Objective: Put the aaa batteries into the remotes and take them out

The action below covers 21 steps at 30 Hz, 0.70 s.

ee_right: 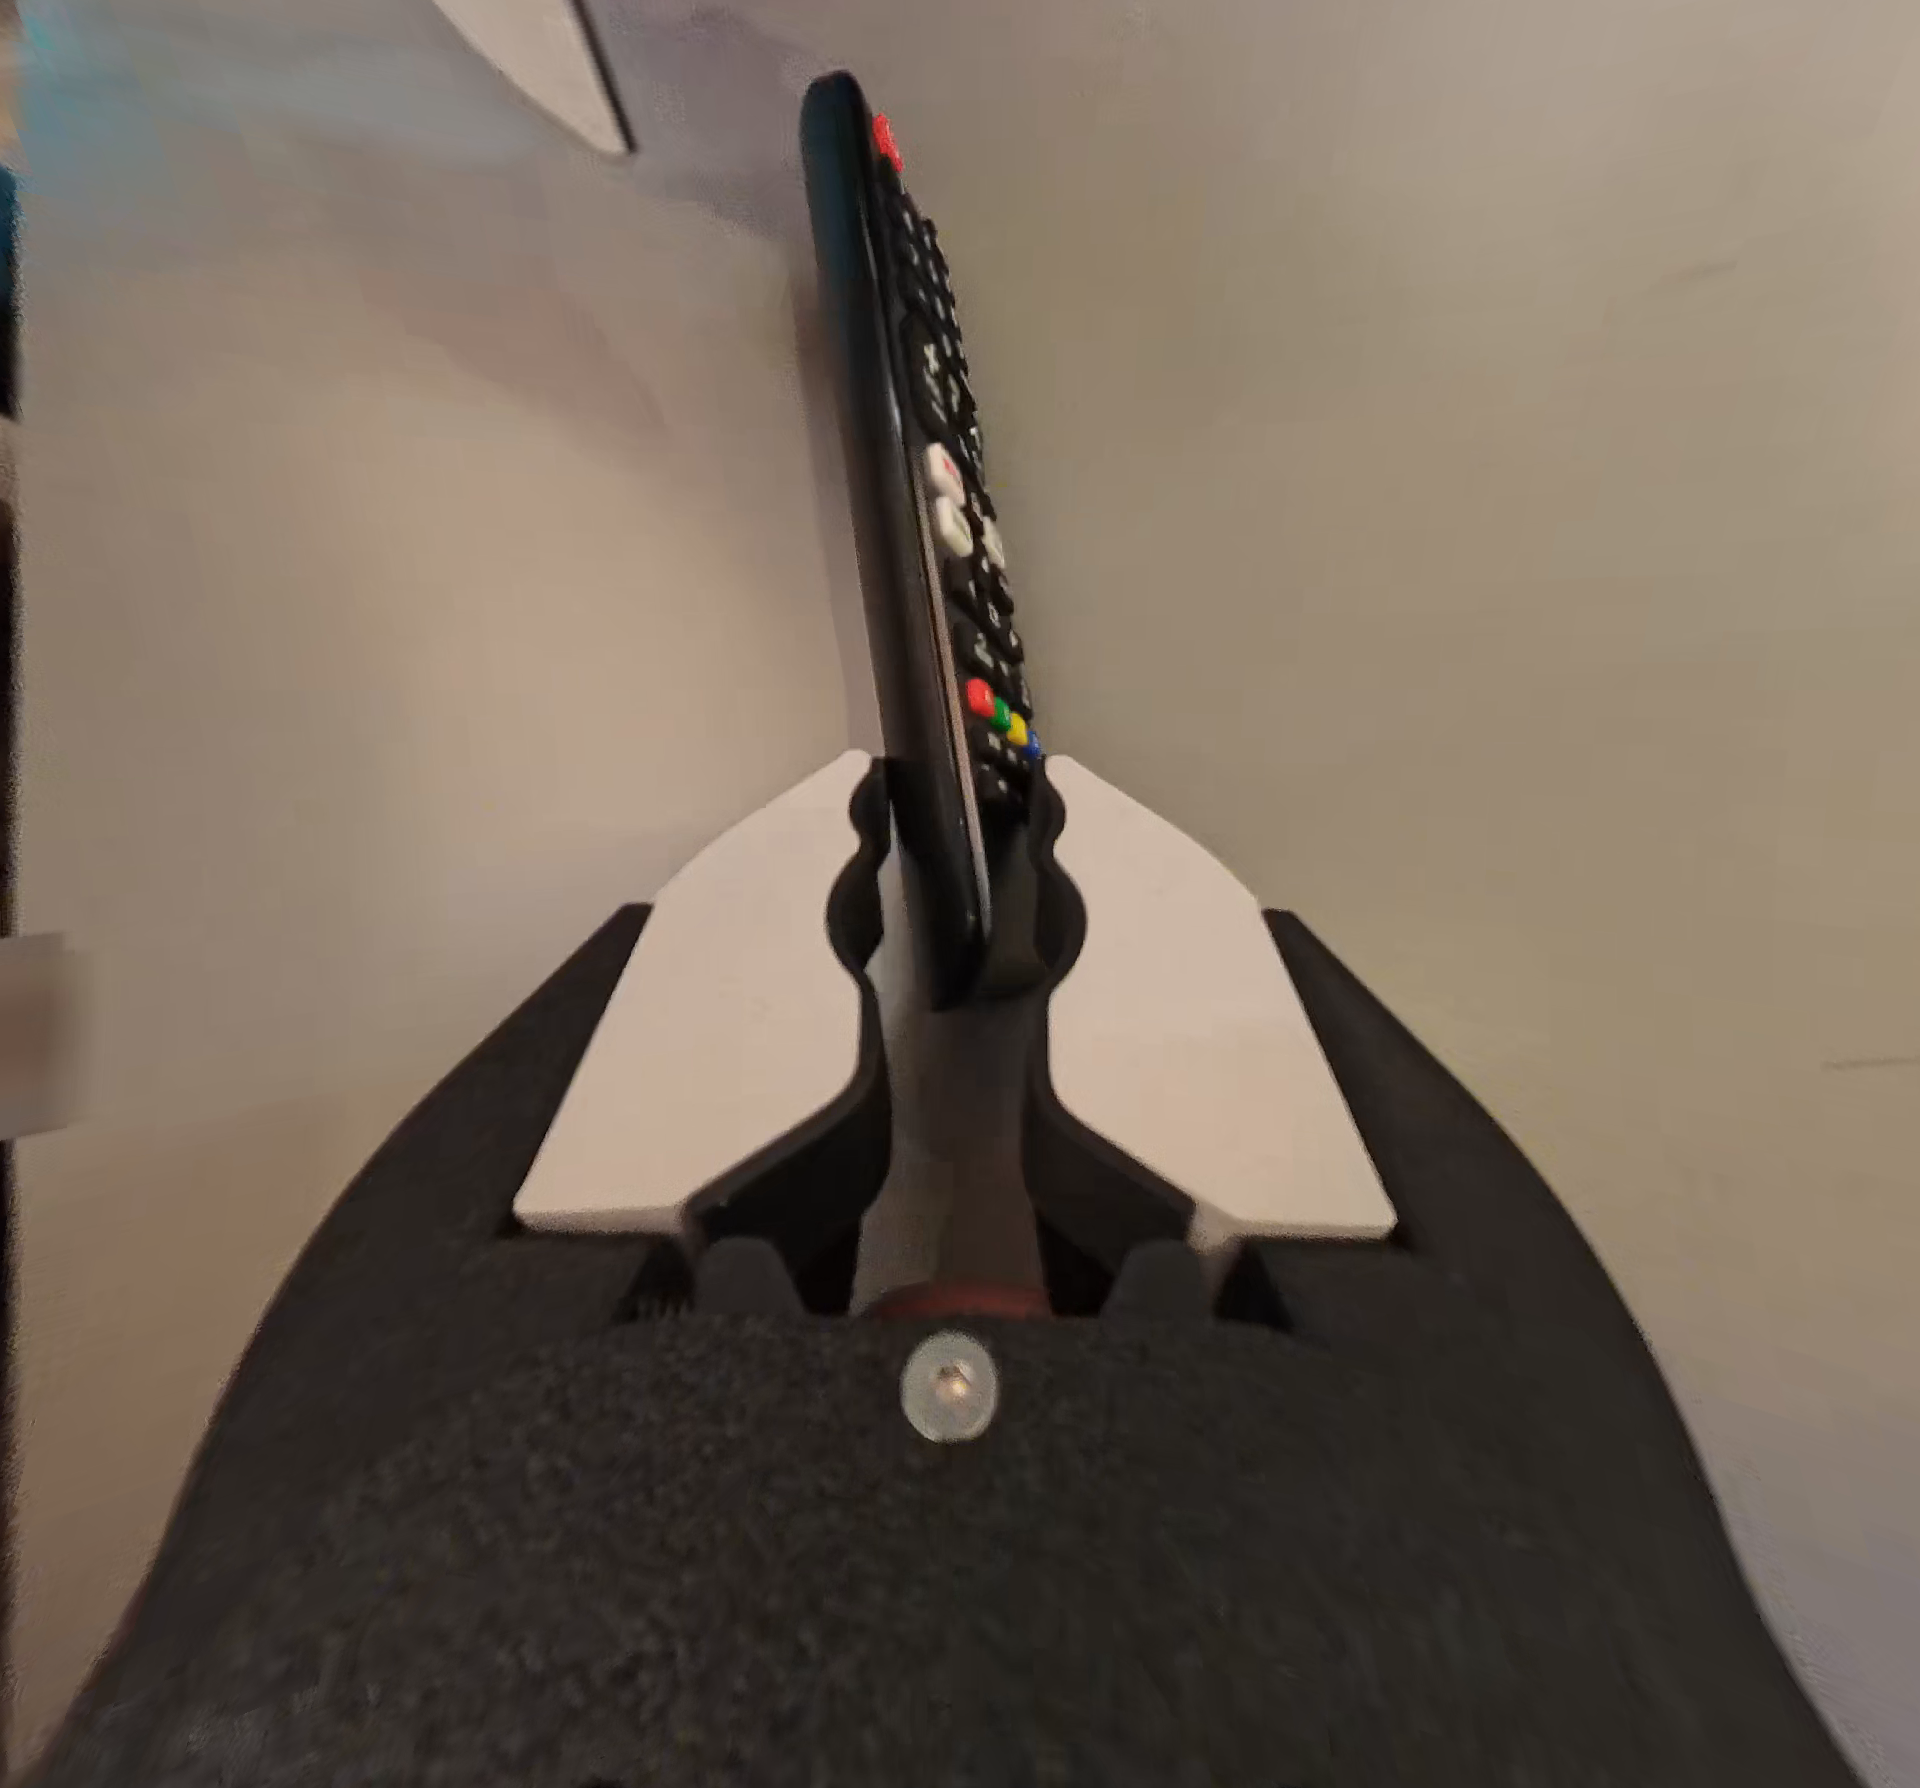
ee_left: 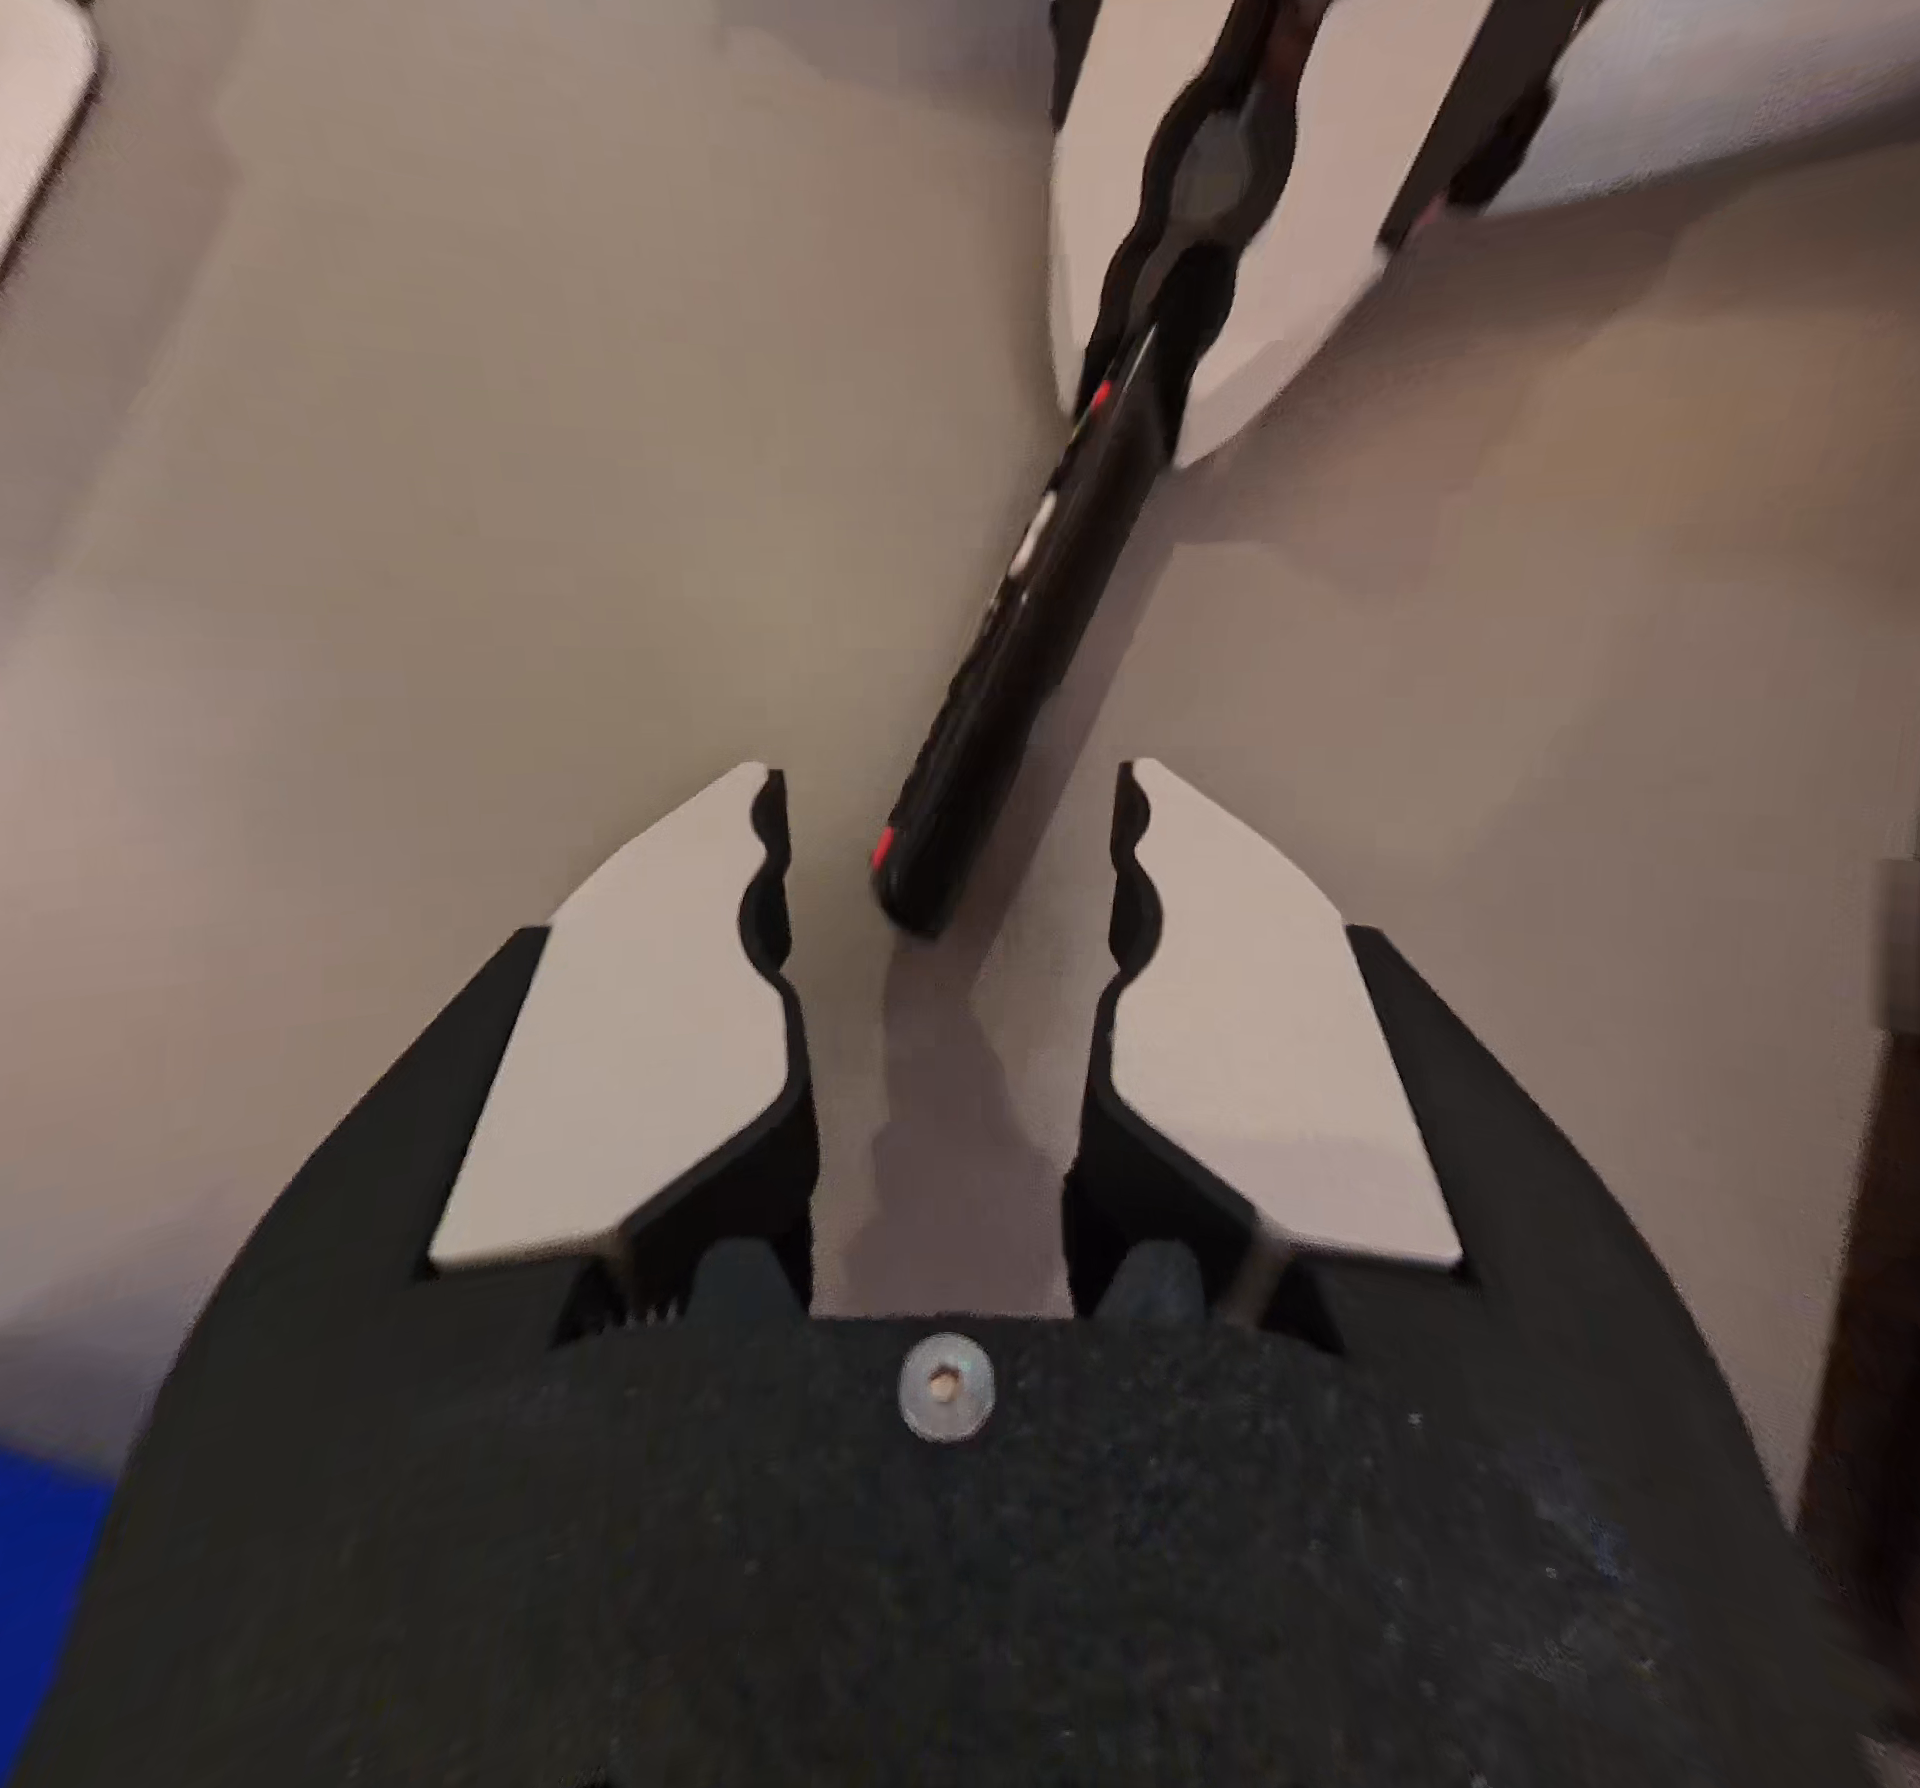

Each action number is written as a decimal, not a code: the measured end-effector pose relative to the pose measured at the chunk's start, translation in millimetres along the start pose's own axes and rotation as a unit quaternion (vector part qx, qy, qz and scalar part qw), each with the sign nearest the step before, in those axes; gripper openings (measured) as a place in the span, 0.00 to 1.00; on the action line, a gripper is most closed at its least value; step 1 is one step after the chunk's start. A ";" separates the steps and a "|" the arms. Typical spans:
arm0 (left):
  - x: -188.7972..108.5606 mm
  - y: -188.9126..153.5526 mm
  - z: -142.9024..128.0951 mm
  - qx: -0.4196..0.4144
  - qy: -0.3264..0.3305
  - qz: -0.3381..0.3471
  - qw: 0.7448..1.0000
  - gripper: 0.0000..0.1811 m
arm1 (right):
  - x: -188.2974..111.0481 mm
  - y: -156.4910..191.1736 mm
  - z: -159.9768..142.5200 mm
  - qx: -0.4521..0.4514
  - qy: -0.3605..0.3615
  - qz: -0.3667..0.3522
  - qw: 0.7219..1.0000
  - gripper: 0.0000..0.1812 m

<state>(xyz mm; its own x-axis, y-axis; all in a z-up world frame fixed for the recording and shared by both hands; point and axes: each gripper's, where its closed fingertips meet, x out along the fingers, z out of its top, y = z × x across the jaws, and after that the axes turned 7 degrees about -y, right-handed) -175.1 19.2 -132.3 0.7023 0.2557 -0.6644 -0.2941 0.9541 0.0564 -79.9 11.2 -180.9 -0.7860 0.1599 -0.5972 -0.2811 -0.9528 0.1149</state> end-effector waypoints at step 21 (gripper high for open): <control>9.0 11.2 -26.5 0.233 0.067 0.202 0.949 0.37 | -11.0 11.7 47.1 0.389 -0.063 0.173 0.903 0.12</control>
<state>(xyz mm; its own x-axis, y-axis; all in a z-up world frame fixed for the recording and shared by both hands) -189.2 28.1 -157.3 0.4958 0.6236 -0.6045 -0.1814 0.7550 0.6301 -100.5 10.4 -135.6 -0.9436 -0.0385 -0.3287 -0.2688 -0.4901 0.8292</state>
